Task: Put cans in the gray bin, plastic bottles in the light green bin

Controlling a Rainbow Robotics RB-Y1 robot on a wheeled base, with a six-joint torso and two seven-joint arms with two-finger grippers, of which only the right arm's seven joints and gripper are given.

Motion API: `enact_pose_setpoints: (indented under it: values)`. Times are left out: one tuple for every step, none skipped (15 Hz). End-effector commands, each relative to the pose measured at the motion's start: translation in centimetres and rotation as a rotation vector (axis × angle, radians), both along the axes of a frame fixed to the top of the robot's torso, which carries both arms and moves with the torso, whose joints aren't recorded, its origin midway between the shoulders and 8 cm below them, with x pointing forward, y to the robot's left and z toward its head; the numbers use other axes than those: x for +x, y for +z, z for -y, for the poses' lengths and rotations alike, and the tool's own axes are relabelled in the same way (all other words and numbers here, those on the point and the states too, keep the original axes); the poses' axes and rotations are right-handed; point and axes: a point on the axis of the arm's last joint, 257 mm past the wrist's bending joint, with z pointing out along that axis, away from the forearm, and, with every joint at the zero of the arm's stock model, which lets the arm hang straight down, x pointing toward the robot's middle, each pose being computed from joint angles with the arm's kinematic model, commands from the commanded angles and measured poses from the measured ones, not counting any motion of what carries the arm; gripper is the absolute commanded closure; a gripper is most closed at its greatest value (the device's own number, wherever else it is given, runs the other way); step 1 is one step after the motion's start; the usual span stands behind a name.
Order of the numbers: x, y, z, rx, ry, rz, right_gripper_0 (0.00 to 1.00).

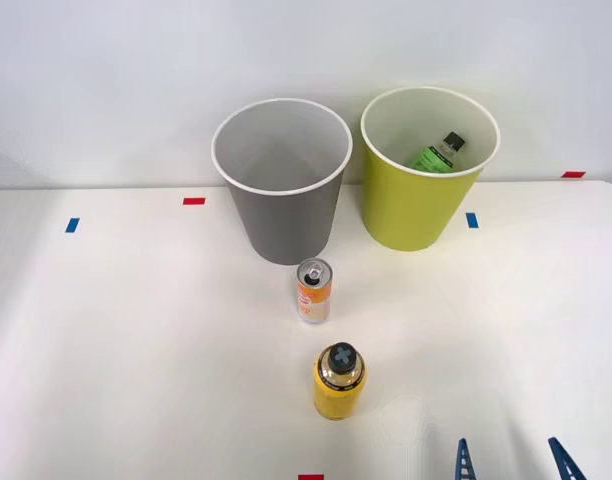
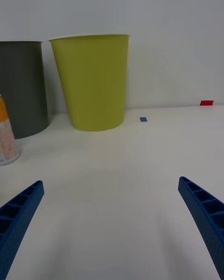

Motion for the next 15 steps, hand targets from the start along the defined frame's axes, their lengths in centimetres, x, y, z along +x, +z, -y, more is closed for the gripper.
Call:
enact_pose_setpoints:
  values:
    - [-0.6,-0.5,-0.2,-0.001,0.001,-0.023,0.00]
    - [-0.9,-0.7,-0.1,-0.004,-0.001,-0.031,0.00]
    - [-1.3,-0.9,-0.1,-0.002,-0.004,-0.041,0.00]
    - [-1.6,-1.1,-0.1,-0.002,-0.006,-0.049,0.00]
    - [-1.7,-1.2,0.0,-0.003,-0.006,-0.054,0.00]
    - [-1.7,-1.2,0.0,-0.003,-0.006,-0.054,0.00]
    - [-1.7,-1.2,0.0,-0.003,-0.006,-0.054,0.00]
    - [-1.7,-1.2,0.0,-0.003,-0.006,-0.054,0.00]
    - [-1.7,-1.2,0.0,-0.003,-0.006,-0.054,0.00]
    - [-1.7,-1.2,0.0,-0.003,-0.006,-0.054,0.00]
    - [-1.7,-1.2,0.0,-0.003,-0.006,-0.054,0.00]
    - [-1.7,-1.2,0.0,-0.003,-0.006,-0.054,0.00]
    - [-1.7,-1.2,0.0,-0.003,-0.006,-0.054,0.00]
    - [-1.7,-1.2,0.0,-0.003,-0.006,-0.054,0.00]
    - [-1.7,-1.2,0.0,-0.003,-0.006,-0.054,0.00]
